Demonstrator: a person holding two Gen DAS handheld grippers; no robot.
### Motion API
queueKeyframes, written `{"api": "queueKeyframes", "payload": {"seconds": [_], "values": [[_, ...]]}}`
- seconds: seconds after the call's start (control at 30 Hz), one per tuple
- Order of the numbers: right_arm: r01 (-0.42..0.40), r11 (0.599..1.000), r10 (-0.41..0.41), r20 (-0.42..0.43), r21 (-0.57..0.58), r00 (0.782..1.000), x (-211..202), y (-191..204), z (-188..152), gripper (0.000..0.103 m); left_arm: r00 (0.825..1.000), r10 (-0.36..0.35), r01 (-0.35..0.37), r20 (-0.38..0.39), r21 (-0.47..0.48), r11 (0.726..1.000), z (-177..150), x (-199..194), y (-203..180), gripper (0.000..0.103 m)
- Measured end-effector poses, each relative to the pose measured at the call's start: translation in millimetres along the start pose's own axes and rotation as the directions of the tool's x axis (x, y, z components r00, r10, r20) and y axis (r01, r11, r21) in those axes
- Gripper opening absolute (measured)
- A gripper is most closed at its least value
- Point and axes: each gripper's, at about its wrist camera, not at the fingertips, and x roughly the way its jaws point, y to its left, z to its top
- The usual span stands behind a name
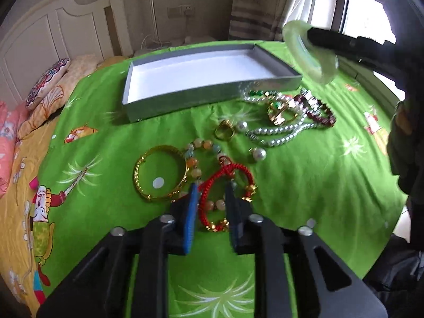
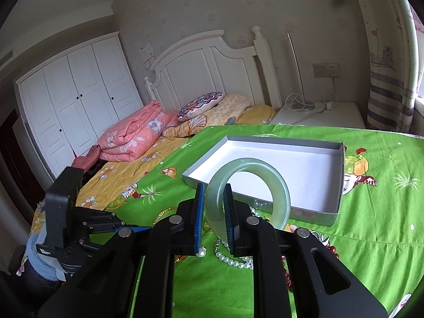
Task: Organize jewelry
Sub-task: 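Carry the red bracelet with the left tool while the right tool carries the jade bangle to the box, then open the left tool over the box while the right tool releases the jade bangle inside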
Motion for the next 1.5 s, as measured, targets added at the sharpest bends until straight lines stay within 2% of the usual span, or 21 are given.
{"api": "queueKeyframes", "payload": {"seconds": [0.1,0.17,0.23,0.37,0.47,0.6,0.73,0.93,1.07,1.2,1.23,1.3,1.33,1.37,1.47,1.5], "values": [[0.007,1.0,-0.007,-0.005,0.011,1.0,1,-4,-1,0.015,0.999,0.046,-0.046,0.011,0.052,0.998,0,2,-5,0.004],[0.012,1.0,-0.012,-0.004,0.014,1.0,1,-4,-2,0.015,0.994,0.072,-0.077,0.08,0.049,0.996,4,-15,-5,0.004],[0.012,1.0,-0.012,0.0,0.014,1.0,0,-5,0,0.015,0.99,0.026,-0.031,0.141,0.033,0.999,13,-40,-1,0.003],[0.011,1.0,-0.011,0.012,0.005,1.0,-3,-2,3,0.015,0.967,-0.017,0.008,0.252,0.037,0.999,31,-90,-1,0.003],[0.012,1.0,-0.012,0.017,-0.005,1.0,-4,0,6,0.015,0.956,-0.039,0.028,0.29,0.042,0.999,51,-109,-1,0.003],[0.027,0.999,-0.027,0.012,-0.021,1.0,3,-2,16,0.015,0.951,-0.019,0.01,0.307,0.03,1.0,82,-111,0,0.003],[0.065,0.997,-0.066,-0.011,-0.03,0.998,21,-13,30,0.015,0.956,0.02,-0.022,0.293,0.002,1.0,115,-87,6,0.003],[0.134,0.99,-0.139,-0.11,-0.044,0.984,71,-40,41,0.015,0.962,0.023,0.008,0.272,-0.114,0.993,162,-22,25,0.003],[0.216,0.972,-0.23,-0.186,-0.091,0.955,109,-52,41,0.015,0.962,0.027,0.029,0.271,-0.2,0.979,184,23,40,0.003],[0.268,0.956,-0.291,-0.258,-0.124,0.921,144,-63,46,0.016,0.978,0.042,0.016,0.206,-0.274,0.962,195,69,61,0.003],[0.263,0.957,-0.286,-0.269,-0.12,0.92,150,-65,47,0.016,0.982,0.048,0.008,0.185,-0.289,0.957,195,77,66,0.006],[0.258,0.96,-0.279,-0.278,-0.11,0.919,156,-67,50,0.016,0.989,0.052,-0.005,0.14,-0.315,0.949,191,90,78,0.029],[0.259,0.961,-0.277,-0.283,-0.097,0.918,157,-68,52,0.018,0.988,0.072,-0.025,0.136,-0.322,0.946,187,89,83,0.053],[0.254,0.964,-0.267,-0.282,-0.08,0.922,154,-67,54,0.018,0.983,0.101,-0.048,0.15,-0.322,0.946,183,84,86,0.068],[0.213,0.975,-0.221,-0.233,-0.059,0.947,130,-60,53,0.024,0.968,0.165,-0.101,0.189,-0.308,0.946,166,59,95,0.079],[0.209,0.976,-0.218,-0.206,-0.063,0.954,119,-56,51,0.032,0.963,0.175,-0.108,0.204,-0.304,0.947,159,48,97,0.082]]}}
